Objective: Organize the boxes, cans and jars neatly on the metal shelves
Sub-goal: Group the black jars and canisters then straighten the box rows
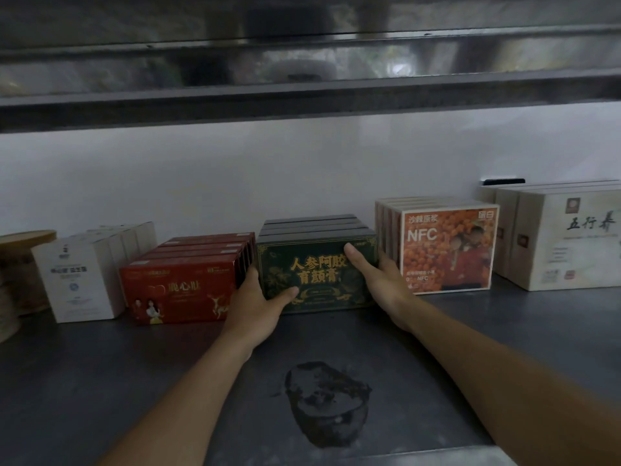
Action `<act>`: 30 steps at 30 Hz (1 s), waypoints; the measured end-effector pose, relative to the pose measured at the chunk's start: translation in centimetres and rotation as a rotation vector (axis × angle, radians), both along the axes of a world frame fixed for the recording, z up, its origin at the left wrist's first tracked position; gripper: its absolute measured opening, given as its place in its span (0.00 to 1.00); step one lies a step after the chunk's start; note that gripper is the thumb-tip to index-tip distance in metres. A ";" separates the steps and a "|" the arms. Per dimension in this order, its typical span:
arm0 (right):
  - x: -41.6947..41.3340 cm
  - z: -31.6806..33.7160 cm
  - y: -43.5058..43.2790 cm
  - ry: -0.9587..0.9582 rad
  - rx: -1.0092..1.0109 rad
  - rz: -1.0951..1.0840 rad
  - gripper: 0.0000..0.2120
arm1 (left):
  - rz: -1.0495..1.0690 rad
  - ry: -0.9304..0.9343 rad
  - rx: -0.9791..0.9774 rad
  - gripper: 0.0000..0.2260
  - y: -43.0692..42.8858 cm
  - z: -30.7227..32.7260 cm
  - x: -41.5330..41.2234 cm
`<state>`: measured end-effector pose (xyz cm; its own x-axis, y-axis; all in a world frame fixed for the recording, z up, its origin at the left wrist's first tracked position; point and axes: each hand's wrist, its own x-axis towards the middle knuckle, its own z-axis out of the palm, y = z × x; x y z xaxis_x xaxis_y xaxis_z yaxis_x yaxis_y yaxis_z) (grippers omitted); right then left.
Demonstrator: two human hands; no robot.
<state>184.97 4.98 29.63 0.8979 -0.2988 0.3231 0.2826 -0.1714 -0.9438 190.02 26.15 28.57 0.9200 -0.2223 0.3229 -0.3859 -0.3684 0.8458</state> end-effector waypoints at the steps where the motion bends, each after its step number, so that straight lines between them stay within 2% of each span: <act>1: -0.2 0.0 0.0 0.010 -0.003 -0.005 0.24 | 0.008 -0.001 0.007 0.33 0.0 0.1 -0.1; 4: -1.2 0.1 -0.1 0.052 -0.029 -0.066 0.30 | 0.049 -0.024 0.073 0.32 0.0 0.4 -0.6; 7: -2.9 0.2 -0.3 0.101 -0.106 -0.143 0.35 | 0.101 -0.057 0.086 0.25 -0.1 0.9 -1.5; 8: -3.5 0.1 -0.4 0.112 -0.131 -0.159 0.33 | 0.123 -0.079 0.081 0.23 -0.1 1.1 -1.9; 12: -6.7 0.1 -1.2 0.116 -0.261 -0.215 0.15 | 0.199 -0.181 0.081 0.21 -0.1 2.2 -4.0; 14: -8.9 0.2 -1.9 0.095 -0.404 -0.209 0.12 | 0.232 -0.209 0.086 0.20 -0.2 2.6 -5.1; 18: -12.1 0.0 -5.2 0.092 -0.784 -0.221 0.30 | 0.327 -0.239 0.111 0.19 -1.2 2.6 -6.8; 20: -13.2 0.2 -7.0 0.117 -0.876 -0.190 0.34 | 0.406 -0.234 0.131 0.19 -2.0 2.3 -7.8; 26: -15.3 0.6 -11.7 0.069 -1.099 -0.143 0.32 | 0.465 -0.312 0.259 0.24 -7.7 1.8 -11.9; 30: -15.6 1.1 -14.6 -0.017 -1.023 -0.216 0.29 | 0.288 -0.394 0.320 0.28 -13.0 2.1 -13.9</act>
<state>169.36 -9.62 30.75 0.8508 -0.0290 0.5247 0.1628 -0.9348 -0.3156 176.11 13.16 30.72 0.7817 -0.1237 0.6113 -0.4953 -0.7187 0.4879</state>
